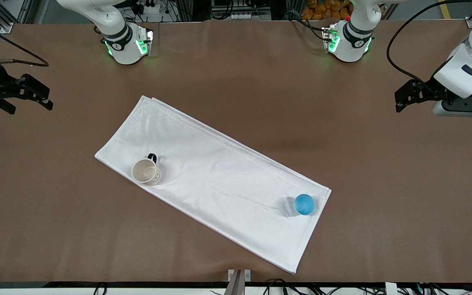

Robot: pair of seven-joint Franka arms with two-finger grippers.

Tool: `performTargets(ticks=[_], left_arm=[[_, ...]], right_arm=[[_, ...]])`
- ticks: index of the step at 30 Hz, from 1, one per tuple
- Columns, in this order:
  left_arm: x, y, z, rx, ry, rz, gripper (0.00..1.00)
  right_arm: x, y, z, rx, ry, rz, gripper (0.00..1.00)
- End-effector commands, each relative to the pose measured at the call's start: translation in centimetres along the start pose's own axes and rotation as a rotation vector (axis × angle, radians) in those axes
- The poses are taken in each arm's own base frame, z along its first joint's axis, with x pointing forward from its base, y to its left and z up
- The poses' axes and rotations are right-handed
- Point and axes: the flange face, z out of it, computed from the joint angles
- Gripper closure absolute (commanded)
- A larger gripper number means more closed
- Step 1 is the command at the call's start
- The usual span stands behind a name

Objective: Place blue cup into white mug on table

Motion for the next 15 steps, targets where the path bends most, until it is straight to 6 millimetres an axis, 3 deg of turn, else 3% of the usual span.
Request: performTargets(ticks=[1, 6, 9, 15], left_arm=[[0.1, -0.2, -0.5, 0.016, -0.006, 0.021, 0.00], [0.3, 0.0, -0.1, 0.008, -0.013, 0.022, 0.00], [1.7, 0.3, 0.0, -0.002, -0.005, 0.006, 0.00], [3.8, 2.1, 2.7, 0.011, -0.045, 0.024, 0.00]], right_arm=[[0.5, -0.5, -0.3, 0.019, 0.006, -0.008, 0.00], [0.6, -0.6, -0.4, 0.020, 0.011, -0.010, 0.00], [0.5, -0.5, -0.5, 0.019, 0.012, -0.010, 0.00], [0.4, -0.6, -1.0, 0.019, 0.017, -0.009, 0.00]])
